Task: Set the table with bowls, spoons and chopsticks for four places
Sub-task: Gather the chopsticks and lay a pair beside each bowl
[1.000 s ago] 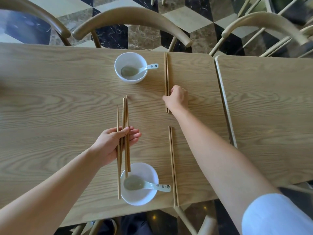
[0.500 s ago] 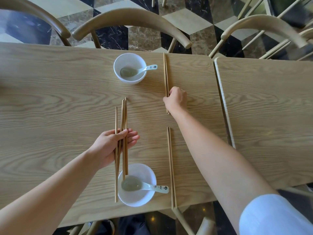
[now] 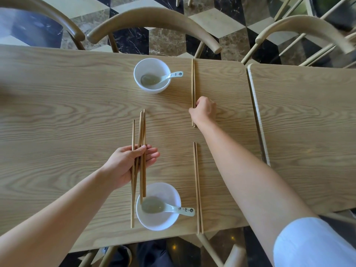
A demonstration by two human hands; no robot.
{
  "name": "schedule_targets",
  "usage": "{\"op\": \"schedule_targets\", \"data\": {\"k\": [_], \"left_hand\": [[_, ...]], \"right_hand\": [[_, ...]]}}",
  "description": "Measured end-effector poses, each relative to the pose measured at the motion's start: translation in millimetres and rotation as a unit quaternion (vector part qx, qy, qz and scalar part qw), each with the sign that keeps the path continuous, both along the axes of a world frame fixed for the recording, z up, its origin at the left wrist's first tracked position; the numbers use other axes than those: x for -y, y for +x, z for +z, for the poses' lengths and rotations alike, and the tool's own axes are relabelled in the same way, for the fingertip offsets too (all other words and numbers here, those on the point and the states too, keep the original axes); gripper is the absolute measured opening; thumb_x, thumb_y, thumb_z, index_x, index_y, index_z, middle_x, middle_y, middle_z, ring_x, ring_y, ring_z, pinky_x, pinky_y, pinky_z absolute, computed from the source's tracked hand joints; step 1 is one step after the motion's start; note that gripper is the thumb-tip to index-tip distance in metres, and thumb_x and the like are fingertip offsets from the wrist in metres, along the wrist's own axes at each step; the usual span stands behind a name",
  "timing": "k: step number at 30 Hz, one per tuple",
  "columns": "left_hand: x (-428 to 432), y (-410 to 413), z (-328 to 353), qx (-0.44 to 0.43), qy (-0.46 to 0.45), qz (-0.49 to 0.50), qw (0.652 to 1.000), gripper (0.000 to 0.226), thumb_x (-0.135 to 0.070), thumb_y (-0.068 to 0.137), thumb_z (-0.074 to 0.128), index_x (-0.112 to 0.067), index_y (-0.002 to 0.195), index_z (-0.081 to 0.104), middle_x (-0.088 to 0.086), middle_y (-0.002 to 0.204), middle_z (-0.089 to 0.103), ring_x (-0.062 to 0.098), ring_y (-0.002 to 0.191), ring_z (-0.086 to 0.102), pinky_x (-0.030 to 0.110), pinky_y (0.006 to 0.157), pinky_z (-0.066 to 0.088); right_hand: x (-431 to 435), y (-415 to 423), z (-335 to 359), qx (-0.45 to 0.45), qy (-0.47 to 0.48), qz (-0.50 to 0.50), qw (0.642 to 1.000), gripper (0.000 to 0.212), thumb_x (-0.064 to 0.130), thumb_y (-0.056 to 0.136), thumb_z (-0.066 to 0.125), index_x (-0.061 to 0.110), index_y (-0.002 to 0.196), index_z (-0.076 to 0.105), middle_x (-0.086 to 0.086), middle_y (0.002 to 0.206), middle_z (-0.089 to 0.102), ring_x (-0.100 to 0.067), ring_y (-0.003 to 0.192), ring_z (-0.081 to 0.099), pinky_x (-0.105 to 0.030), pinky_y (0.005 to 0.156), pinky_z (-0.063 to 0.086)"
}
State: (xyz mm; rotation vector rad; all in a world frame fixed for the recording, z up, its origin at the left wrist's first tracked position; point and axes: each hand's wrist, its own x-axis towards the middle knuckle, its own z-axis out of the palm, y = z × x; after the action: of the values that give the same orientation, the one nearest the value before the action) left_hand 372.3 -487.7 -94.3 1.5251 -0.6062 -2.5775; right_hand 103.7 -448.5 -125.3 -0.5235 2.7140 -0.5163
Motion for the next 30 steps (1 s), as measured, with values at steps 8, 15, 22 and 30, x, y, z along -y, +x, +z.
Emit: {"op": "schedule_targets", "data": {"k": [8, 15, 22, 30], "left_hand": [[-3, 3, 1, 0.003, -0.004, 0.008, 1.0, 0.02, -0.002, 0.101, 0.052, 0.012, 0.113, 0.06, 0.024, 0.104, 0.076, 0.031, 0.094, 0.076, 0.031, 0.066, 0.063], [-6, 8, -1, 0.005, -0.001, 0.005, 1.0, 0.019, -0.002, 0.101, 0.052, 0.011, 0.112, 0.061, 0.024, 0.104, 0.076, 0.031, 0.094, 0.077, 0.032, 0.067, 0.063], [-5, 10, -1, 0.002, -0.007, 0.009, 1.0, 0.019, -0.002, 0.101, 0.052, 0.011, 0.111, 0.061, 0.024, 0.103, 0.076, 0.031, 0.093, 0.077, 0.031, 0.066, 0.063], [-11, 21, 11, -0.003, -0.013, 0.004, 1.0, 0.019, -0.002, 0.101, 0.052, 0.011, 0.111, 0.061, 0.025, 0.106, 0.075, 0.033, 0.095, 0.076, 0.034, 0.068, 0.063]], "right_hand": [[0, 0, -1, -0.005, -0.011, -0.004, 1.0, 0.016, 0.015, 0.08, 0.072, 0.008, 0.094, 0.069, -0.012, 0.099, 0.07, -0.029, 0.093, 0.065, -0.024, 0.067, 0.041], [-2, 0, 0, -0.009, -0.007, 0.005, 1.0, 0.018, 0.016, 0.081, 0.072, 0.007, 0.096, 0.069, -0.013, 0.102, 0.07, -0.029, 0.096, 0.064, -0.024, 0.065, 0.041], [-1, -1, 0, 0.001, 0.0, 0.002, 1.0, 0.018, 0.016, 0.08, 0.071, 0.008, 0.095, 0.069, -0.012, 0.101, 0.072, -0.03, 0.098, 0.064, -0.025, 0.067, 0.039], [-36, 23, 41, 0.039, -0.067, -0.059, 0.995, 0.017, 0.018, 0.081, 0.064, 0.01, 0.093, 0.074, -0.01, 0.096, 0.075, -0.031, 0.098, 0.068, -0.028, 0.081, 0.052]]}}
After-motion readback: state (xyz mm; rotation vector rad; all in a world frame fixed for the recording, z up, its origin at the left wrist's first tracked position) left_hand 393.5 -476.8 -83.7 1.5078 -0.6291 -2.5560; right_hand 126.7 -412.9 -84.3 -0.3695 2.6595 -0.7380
